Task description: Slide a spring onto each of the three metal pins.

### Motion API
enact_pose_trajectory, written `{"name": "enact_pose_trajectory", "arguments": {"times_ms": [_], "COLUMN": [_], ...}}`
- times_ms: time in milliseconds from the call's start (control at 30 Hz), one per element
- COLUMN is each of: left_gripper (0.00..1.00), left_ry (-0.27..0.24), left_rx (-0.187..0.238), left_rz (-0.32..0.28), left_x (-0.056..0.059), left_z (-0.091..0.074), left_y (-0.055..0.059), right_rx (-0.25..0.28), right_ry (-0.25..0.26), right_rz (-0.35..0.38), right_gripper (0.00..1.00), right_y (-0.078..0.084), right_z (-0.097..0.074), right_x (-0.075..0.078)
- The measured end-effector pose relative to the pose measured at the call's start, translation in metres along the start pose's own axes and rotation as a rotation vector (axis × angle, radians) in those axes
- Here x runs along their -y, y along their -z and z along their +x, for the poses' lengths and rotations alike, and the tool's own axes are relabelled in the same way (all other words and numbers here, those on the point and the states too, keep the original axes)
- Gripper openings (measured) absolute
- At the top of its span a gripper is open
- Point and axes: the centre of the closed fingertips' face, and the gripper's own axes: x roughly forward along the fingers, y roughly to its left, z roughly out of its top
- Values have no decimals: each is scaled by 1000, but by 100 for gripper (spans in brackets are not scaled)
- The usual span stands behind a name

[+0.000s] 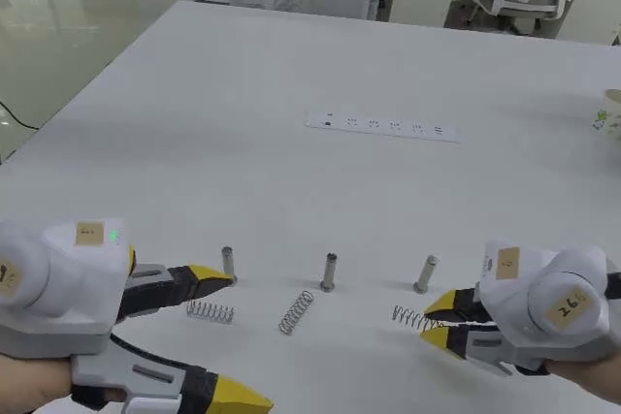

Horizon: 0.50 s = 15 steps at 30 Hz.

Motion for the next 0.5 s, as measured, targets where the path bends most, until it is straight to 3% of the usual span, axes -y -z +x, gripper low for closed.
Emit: {"name": "enact_pose_trajectory", "arguments": {"times_ms": [500], "left_gripper": [67], "left_ry": [83], "left_rx": [-36], "left_rz": [56], "left_x": [6], "left_z": [31], "left_y": [-6], "right_rx": [39], "right_ry": [-37], "right_rz": [-124], "right_gripper": [8], "right_y": [-24], "right_z": [-3], "right_x": [-15]}}
